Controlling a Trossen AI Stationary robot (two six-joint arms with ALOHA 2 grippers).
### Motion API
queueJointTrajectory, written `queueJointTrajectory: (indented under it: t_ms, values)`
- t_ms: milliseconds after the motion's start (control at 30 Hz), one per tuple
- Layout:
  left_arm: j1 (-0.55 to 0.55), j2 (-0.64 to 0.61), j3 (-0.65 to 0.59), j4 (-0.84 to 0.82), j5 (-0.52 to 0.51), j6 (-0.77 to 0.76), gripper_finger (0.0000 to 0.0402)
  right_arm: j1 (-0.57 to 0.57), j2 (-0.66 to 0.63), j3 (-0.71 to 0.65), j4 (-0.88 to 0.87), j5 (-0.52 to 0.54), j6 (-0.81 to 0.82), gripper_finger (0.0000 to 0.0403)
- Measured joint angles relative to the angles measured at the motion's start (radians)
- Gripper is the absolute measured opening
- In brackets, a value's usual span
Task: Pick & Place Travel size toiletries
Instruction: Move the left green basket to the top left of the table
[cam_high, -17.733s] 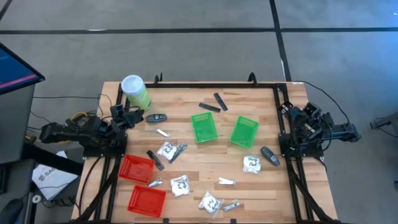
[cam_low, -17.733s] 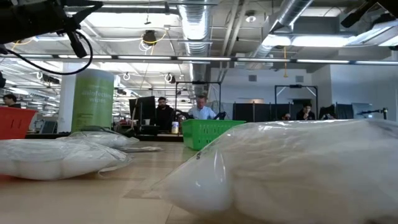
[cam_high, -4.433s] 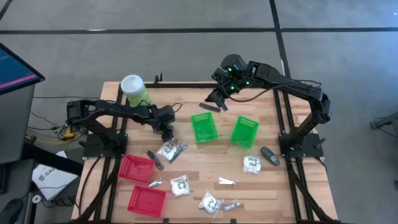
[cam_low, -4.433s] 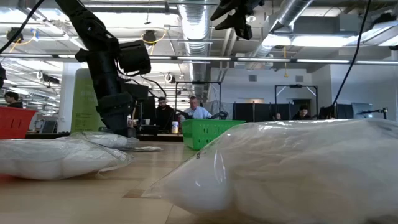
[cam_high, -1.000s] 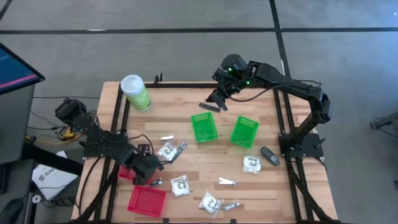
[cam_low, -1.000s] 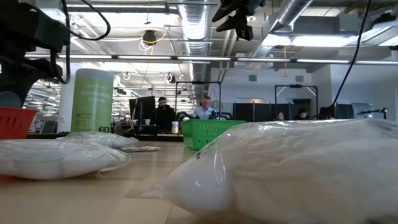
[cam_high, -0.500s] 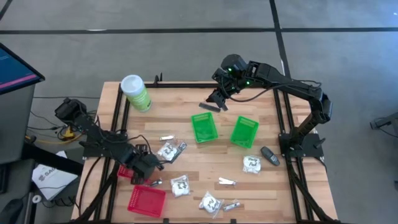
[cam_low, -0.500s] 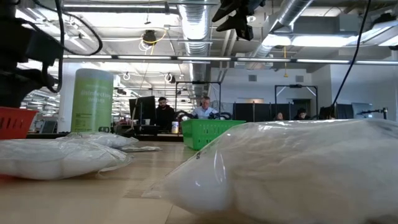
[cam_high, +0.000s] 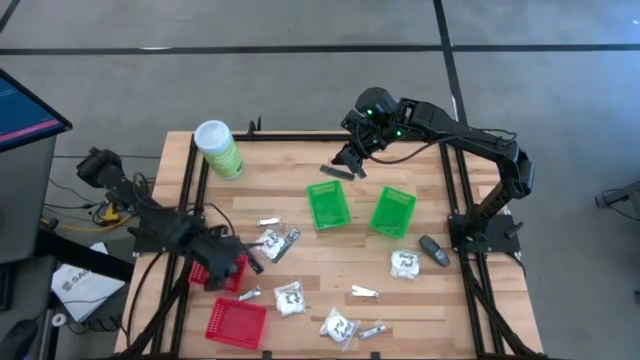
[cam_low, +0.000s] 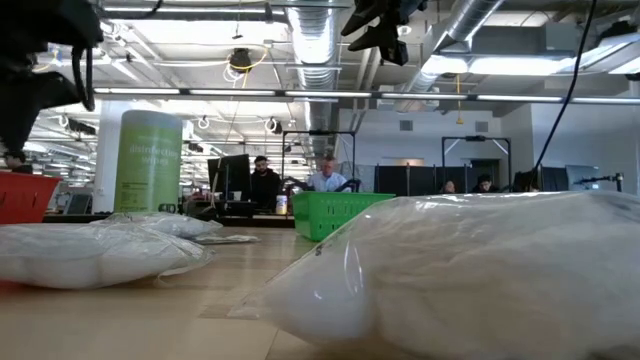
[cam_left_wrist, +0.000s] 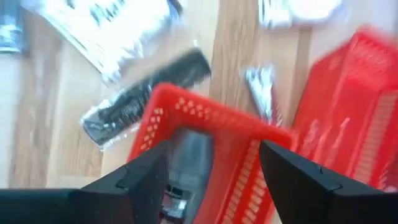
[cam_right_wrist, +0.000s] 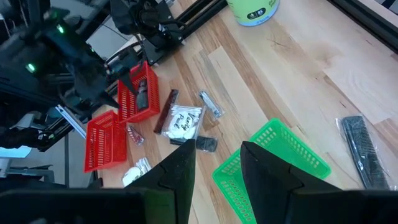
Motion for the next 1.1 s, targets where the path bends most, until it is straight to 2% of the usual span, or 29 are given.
queueJointTrajectory:
  t_ms: [200,300,433,667,733,867,1100]
  values:
    - [0.049,-0.169,0.000,0.036,-0.144,-0.097,0.0196,0.000,0.000,0.000,0.000,0.000,0.000,0.0120]
    - [0.089,-0.214,0.000,0.058,-0.162,-0.099,0.0159,0.000,0.000,0.000,0.001,0.000,0.000,0.0120]
    - [0.131,-0.214,0.000,0.087,-0.163,-0.075,0.0105,0.000,0.000,0.000,-0.002,0.000,0.004,0.0120]
    - [0.246,-0.111,0.000,0.287,-0.169,0.017,0.0011,0.000,0.000,0.000,-0.068,0.002,0.027,0.0104]
    - [0.286,-0.073,0.000,0.348,-0.166,0.039,0.0005,0.000,0.000,0.000,-0.108,0.008,0.027,0.0082]
    - [0.390,0.006,0.000,0.442,-0.136,0.079,0.0001,0.021,0.011,0.000,-0.175,0.069,0.014,0.0014]
    - [0.558,0.146,0.028,0.608,-0.002,0.128,0.0000,0.064,0.010,0.000,-0.212,0.110,0.011,0.0002]
